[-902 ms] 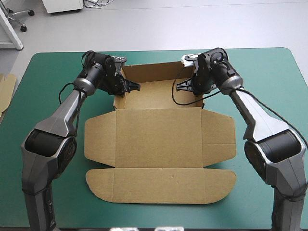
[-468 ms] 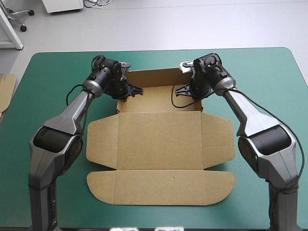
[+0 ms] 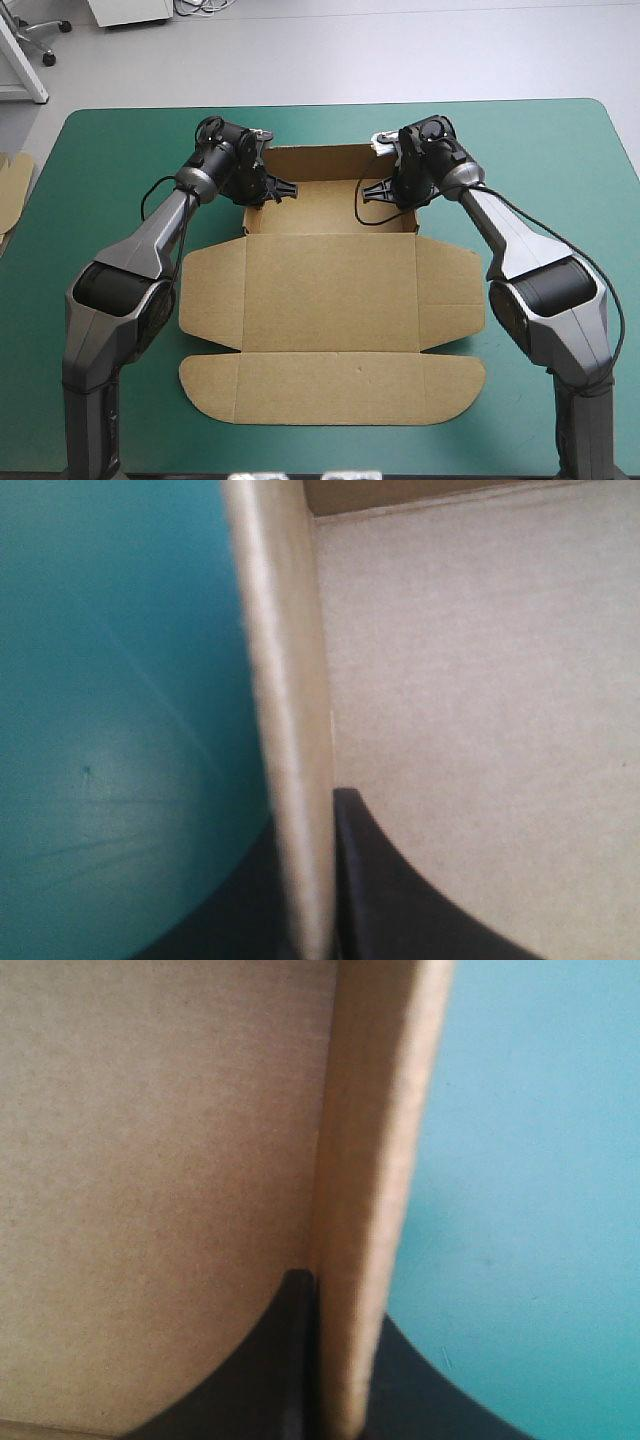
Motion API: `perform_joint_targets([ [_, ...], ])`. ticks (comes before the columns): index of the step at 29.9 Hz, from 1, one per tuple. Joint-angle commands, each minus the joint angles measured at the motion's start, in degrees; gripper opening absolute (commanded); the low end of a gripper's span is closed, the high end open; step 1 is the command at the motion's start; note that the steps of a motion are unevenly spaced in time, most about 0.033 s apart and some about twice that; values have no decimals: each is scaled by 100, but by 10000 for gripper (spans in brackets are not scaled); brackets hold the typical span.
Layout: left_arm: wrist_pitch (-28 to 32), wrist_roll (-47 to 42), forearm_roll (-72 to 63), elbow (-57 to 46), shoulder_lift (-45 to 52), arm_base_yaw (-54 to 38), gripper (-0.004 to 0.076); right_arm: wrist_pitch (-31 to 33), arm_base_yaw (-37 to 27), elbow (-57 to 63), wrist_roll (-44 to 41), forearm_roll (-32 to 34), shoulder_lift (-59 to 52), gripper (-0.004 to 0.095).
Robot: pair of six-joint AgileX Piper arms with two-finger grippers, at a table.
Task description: Fold the box
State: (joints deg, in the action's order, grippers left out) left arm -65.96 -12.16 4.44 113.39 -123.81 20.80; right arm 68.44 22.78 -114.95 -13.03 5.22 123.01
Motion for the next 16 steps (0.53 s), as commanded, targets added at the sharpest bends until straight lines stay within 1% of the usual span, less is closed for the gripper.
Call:
perform_joint_targets([
  [1,8,146,457,67,138,-35,-14,302,-27,-143,329,354,-302,-12],
  [3,-2,146,395,67,138,-35,-14,302,-38,-143,356,232,-292,-10],
  [5,5,146,388,67,138,-35,-14,302,-62,-143,370,101,-296,17],
  [7,5,146,388,67,138,-35,-14,302,-75,-143,370,102,-296,81],
  [13,-25,56,575,79,174,-35,-13,302,-137,-143,370,-121,-318,368],
  [16,-12,68,509,89,200,-35,-6,265,-137,-143,370,-164,-370,449],
])
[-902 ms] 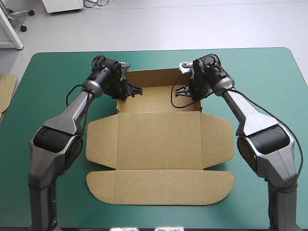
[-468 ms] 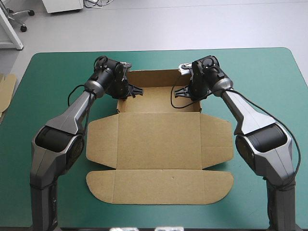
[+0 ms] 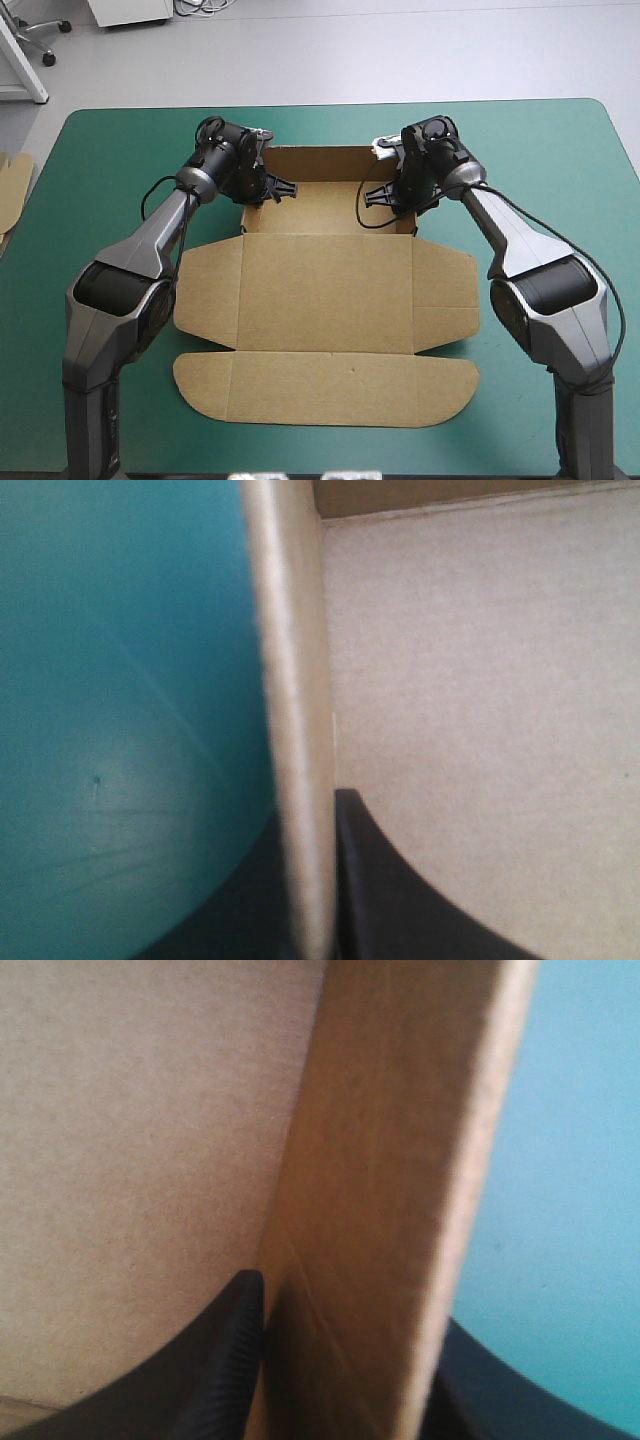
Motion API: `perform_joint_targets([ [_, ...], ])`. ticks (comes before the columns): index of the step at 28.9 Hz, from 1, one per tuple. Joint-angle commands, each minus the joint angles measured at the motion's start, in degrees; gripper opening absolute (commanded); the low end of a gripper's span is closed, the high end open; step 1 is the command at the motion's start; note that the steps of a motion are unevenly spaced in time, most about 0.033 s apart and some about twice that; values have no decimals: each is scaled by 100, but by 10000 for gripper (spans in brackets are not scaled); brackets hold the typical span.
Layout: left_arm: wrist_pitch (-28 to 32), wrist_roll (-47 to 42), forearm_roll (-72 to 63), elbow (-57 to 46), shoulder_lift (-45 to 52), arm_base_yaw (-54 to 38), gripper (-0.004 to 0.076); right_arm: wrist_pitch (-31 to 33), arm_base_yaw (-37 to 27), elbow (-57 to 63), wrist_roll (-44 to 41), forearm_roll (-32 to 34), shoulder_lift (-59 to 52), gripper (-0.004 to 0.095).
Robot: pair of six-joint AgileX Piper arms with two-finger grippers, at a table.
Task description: Fold the box
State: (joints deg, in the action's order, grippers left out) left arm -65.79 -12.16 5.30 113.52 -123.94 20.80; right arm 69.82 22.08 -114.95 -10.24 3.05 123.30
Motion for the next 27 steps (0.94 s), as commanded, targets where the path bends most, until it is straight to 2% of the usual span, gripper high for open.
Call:
perform_joint_targets([
  [1,-29,95,381,79,225,-35,17,127,-67,-153,91,52,-416,453],
  [4,-15,149,228,79,253,-35,119,127,-67,-164,91,82,-494,454],
  [10,-55,318,-20,89,357,-35,439,156,-67,-200,91,82,-608,454],
  [12,-98,318,-31,91,399,-35,489,165,-67,-200,91,70,-639,454],
  [22,33,386,2,101,1119,100,496,146,-67,-200,91,137,-1139,454],
  [27,-114,386,21,19,1399,191,496,148,-57,-137,91,165,-1433,454],
])
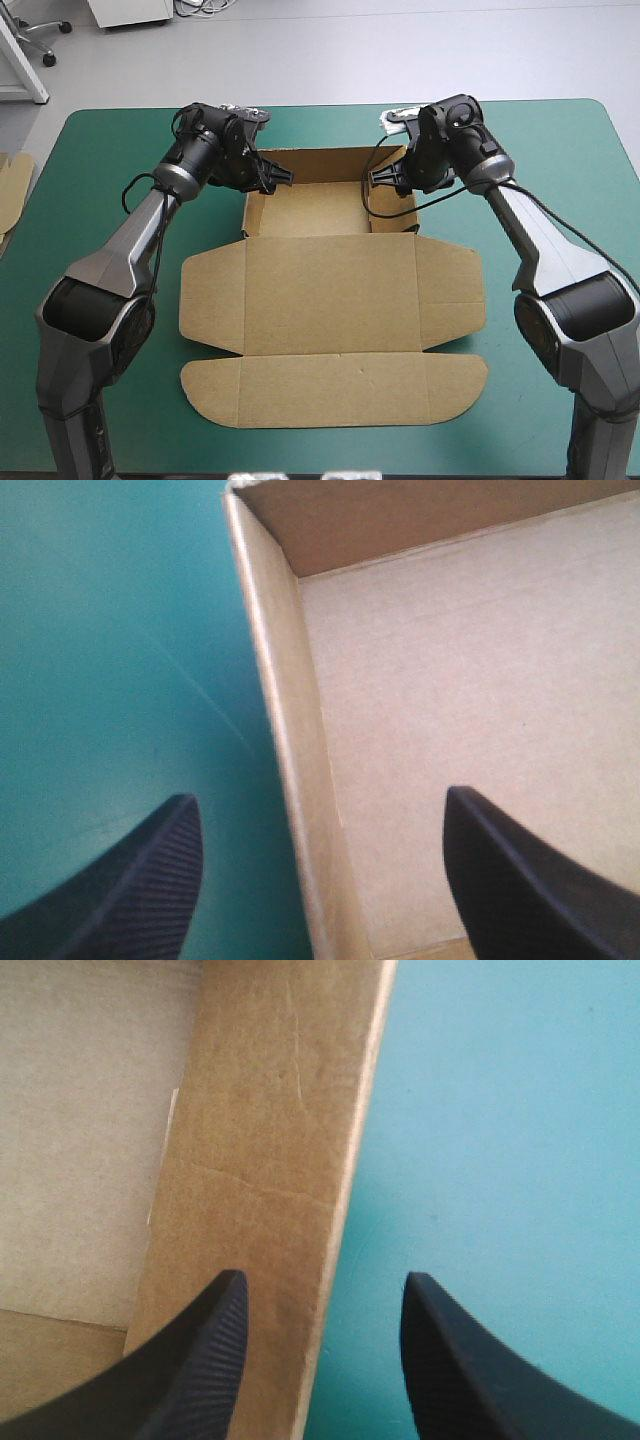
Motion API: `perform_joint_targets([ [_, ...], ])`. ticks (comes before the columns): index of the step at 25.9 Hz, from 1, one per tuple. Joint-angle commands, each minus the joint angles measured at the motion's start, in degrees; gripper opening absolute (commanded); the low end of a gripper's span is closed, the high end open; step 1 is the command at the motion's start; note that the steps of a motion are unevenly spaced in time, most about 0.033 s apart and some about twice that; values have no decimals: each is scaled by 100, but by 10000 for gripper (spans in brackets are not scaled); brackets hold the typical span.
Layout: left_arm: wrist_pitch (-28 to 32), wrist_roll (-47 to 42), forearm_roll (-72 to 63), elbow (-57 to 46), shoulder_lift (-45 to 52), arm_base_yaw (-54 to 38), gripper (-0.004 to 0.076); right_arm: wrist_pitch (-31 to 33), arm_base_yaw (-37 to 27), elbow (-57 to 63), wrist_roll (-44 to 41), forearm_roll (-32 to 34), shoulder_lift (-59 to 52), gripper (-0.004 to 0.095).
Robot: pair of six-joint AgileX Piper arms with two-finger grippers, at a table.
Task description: Fold the box
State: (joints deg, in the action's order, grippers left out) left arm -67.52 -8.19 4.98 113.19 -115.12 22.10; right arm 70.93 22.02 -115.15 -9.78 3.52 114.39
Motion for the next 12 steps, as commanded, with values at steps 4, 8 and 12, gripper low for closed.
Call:
perform_joint_targets([
  [4,480,-11,61,-740,1242,62,479,-325,-51,401,84,243,-1173,452],
  [8,1363,-11,135,-2278,2661,62,424,-1164,-40,1519,84,271,-2362,431],
  [12,1745,-11,304,-3065,3647,62,407,-1739,-40,2444,301,45,-3393,426],
])
